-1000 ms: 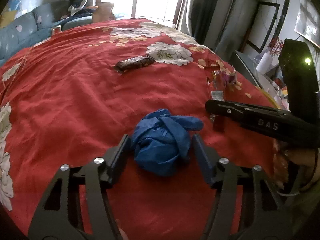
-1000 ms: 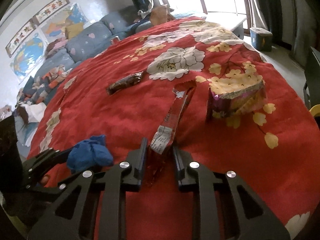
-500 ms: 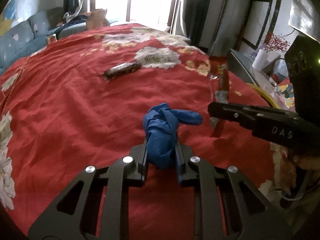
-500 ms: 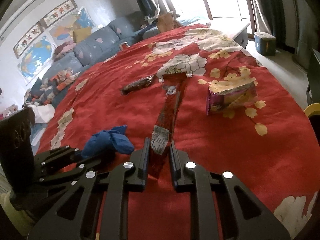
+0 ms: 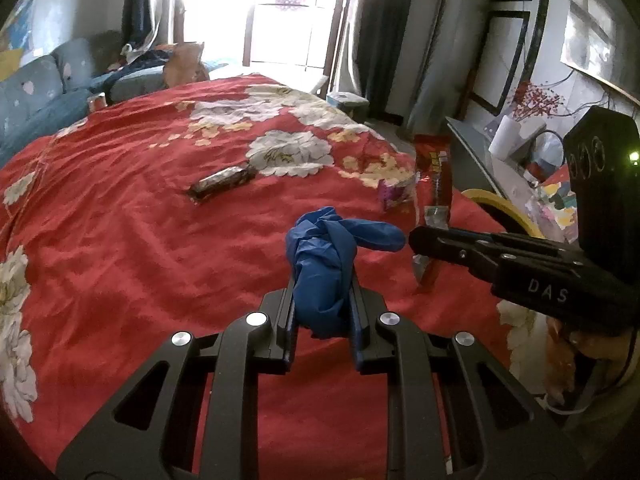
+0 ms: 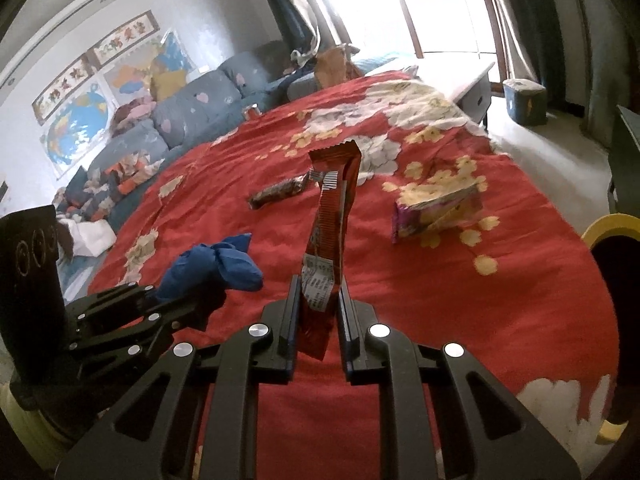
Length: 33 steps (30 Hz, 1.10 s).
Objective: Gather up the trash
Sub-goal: 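Carry the blue glove and red wrapper with both tools over the bin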
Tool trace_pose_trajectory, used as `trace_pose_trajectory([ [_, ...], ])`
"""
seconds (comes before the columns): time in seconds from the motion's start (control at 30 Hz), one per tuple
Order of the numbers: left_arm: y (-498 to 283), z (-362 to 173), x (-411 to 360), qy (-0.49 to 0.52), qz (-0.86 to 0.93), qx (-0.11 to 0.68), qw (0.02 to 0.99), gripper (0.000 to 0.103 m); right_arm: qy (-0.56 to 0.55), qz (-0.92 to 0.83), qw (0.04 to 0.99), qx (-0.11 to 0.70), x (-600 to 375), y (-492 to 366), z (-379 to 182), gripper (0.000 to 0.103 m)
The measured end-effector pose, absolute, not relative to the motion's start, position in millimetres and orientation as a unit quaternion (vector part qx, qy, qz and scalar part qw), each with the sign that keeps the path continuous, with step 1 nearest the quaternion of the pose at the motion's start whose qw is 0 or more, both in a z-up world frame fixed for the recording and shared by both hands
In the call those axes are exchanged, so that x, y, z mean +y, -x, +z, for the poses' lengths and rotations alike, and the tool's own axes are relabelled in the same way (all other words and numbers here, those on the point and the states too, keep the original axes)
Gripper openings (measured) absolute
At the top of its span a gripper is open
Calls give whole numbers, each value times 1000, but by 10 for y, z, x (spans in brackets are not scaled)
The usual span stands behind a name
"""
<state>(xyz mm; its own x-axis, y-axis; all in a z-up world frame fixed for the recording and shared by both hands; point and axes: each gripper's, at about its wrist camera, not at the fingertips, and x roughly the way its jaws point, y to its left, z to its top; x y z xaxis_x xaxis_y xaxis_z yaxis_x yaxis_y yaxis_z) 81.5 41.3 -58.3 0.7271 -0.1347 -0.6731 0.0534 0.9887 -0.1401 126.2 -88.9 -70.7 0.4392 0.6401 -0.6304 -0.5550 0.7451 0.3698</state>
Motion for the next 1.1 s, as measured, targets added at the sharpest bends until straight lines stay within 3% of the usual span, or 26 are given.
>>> trace_pose_trajectory([
  [1.1,-1197,-209,-476,28,-129,326,936,14,-113,240,902,339,-2068,-1388,-477,16],
])
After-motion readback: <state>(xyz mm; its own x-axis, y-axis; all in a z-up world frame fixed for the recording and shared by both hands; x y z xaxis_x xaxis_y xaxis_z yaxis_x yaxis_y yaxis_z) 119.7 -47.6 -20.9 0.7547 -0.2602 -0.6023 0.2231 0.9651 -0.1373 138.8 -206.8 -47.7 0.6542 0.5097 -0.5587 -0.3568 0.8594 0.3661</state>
